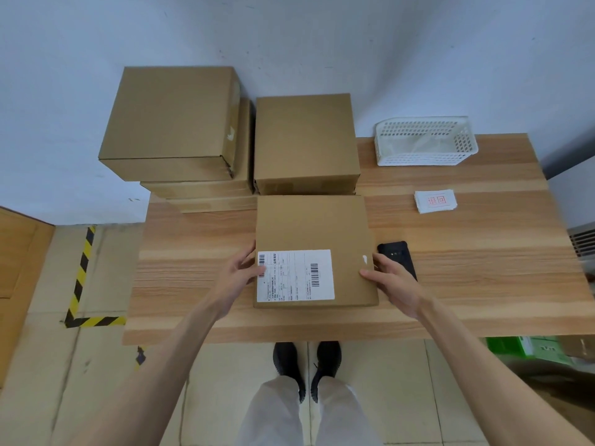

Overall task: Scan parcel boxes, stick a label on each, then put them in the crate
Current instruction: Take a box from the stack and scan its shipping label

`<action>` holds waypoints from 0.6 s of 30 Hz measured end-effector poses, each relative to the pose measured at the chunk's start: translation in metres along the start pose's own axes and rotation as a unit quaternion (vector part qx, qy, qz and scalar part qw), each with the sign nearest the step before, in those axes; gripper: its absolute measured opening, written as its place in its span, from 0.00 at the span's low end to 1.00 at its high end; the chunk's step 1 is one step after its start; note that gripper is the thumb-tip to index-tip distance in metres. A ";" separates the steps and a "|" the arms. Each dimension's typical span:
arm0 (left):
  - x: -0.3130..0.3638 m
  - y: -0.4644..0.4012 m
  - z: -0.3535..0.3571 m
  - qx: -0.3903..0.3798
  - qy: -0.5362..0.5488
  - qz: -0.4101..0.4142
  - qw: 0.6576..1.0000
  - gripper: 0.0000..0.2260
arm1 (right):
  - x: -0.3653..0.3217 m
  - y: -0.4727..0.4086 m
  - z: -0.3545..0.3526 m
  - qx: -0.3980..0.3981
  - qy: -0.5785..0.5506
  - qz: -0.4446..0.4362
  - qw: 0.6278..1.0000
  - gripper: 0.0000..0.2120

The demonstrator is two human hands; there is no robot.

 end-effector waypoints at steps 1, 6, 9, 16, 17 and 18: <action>-0.001 -0.002 0.001 0.003 -0.003 -0.004 1.000 0.29 | 0.004 -0.002 0.000 0.010 0.001 0.001 1.000 0.22; -0.016 -0.022 0.004 -0.019 -0.027 -0.022 0.999 0.26 | 0.033 -0.012 0.005 0.053 0.014 0.010 0.998 0.24; -0.029 -0.034 0.006 -0.017 -0.021 -0.027 0.999 0.23 | 0.047 -0.020 0.010 0.065 0.018 0.008 0.998 0.24; -0.061 -0.049 0.004 0.015 -0.018 -0.030 0.999 0.27 | 0.051 -0.036 0.009 0.101 0.082 0.015 0.991 0.32; -0.063 -0.048 0.001 0.044 -0.019 -0.040 0.998 0.28 | 0.045 -0.038 0.006 0.115 0.102 0.016 0.988 0.36; -0.066 -0.045 -0.002 0.080 -0.028 -0.056 0.995 0.30 | 0.036 -0.040 0.004 0.128 0.125 0.014 0.984 0.40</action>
Point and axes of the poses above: each hand's wrist, its own y-axis away from the middle knuckle, its own z-axis out of the palm, x = y × z, the point moved 4 cm from there along -y, towards the middle knuckle, and after that the axes turned 2 degrees about y, right-handed, at the moved point
